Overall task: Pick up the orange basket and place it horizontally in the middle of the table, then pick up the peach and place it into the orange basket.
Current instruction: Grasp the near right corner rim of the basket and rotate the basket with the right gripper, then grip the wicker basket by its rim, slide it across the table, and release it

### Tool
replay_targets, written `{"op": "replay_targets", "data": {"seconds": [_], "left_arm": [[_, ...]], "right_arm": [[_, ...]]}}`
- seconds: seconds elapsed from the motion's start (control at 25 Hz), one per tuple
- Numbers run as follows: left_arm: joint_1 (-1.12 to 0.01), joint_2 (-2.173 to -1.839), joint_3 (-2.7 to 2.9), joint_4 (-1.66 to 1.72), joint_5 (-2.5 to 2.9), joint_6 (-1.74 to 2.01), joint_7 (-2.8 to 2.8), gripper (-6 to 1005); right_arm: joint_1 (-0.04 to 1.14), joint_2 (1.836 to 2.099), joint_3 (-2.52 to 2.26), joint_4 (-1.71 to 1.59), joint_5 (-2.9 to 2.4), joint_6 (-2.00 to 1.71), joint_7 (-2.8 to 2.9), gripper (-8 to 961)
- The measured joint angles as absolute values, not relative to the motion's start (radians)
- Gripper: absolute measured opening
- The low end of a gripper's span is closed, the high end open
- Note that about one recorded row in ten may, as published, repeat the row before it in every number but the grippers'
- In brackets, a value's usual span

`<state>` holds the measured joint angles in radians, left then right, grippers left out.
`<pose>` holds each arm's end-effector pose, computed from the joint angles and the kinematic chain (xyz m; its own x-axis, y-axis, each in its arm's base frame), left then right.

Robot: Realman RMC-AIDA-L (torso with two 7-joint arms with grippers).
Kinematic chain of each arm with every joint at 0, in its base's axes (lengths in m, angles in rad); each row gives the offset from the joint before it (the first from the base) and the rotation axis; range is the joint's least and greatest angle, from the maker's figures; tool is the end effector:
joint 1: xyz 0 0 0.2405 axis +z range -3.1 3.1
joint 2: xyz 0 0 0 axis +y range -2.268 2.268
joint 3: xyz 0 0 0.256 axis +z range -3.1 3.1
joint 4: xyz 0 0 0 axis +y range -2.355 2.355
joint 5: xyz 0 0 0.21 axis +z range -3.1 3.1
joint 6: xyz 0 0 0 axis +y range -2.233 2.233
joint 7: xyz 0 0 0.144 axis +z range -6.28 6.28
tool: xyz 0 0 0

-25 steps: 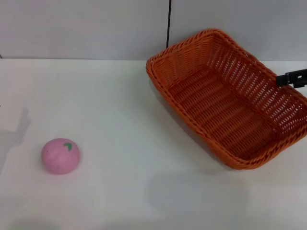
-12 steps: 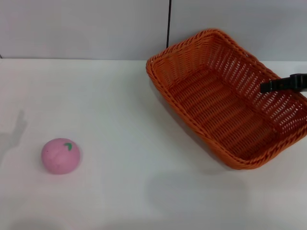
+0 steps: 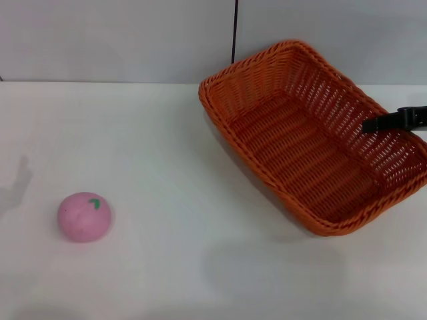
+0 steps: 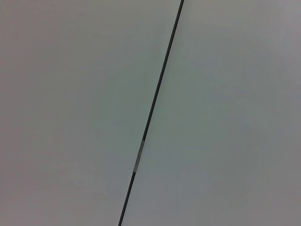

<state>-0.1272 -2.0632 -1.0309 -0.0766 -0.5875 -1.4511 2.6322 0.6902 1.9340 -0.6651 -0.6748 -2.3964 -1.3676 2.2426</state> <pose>-0.3929 0.2090 0.0150 0.4997 -0.0392 0.8653 0.8643 -0.0434 -0.5010 0.2895 0.3914 0.0554 0.4197 -0.8477 -0.3244 -0.9050 -0.3632 -0.2216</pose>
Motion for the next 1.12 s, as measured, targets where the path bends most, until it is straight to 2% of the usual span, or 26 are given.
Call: {"op": "replay_targets", "data": {"seconds": [0.28,0.48,0.72,0.88,1.12], "left_arm": [[-0.128,-2.063,-1.032,-0.077,-0.589,-1.453,2.631,812],[-0.127,-2.062,-1.032,-0.077,-0.589,-1.455,2.628,812],[-0.124,-2.062,-1.032,-0.077,-0.588,-1.462,2.623,812],[-0.119,-2.063,-1.029,-0.081,-0.584,-1.468,2.620,812],[-0.109,-2.065,-1.025,-0.085,-0.582,-1.498,2.611,811]], "right_arm": [[0.683,1.945,-0.666,-0.694,-2.400,-1.371,2.221,421],[0.672,1.961,-0.677,-0.776,-2.408,-1.438,2.153,182],[0.633,1.978,-0.778,-0.939,-2.425,-1.520,2.098,158],[0.593,2.012,-0.816,-1.103,-2.424,-1.565,1.961,156],[0.602,2.021,-0.811,-1.120,-2.418,-1.576,1.797,158]]}}
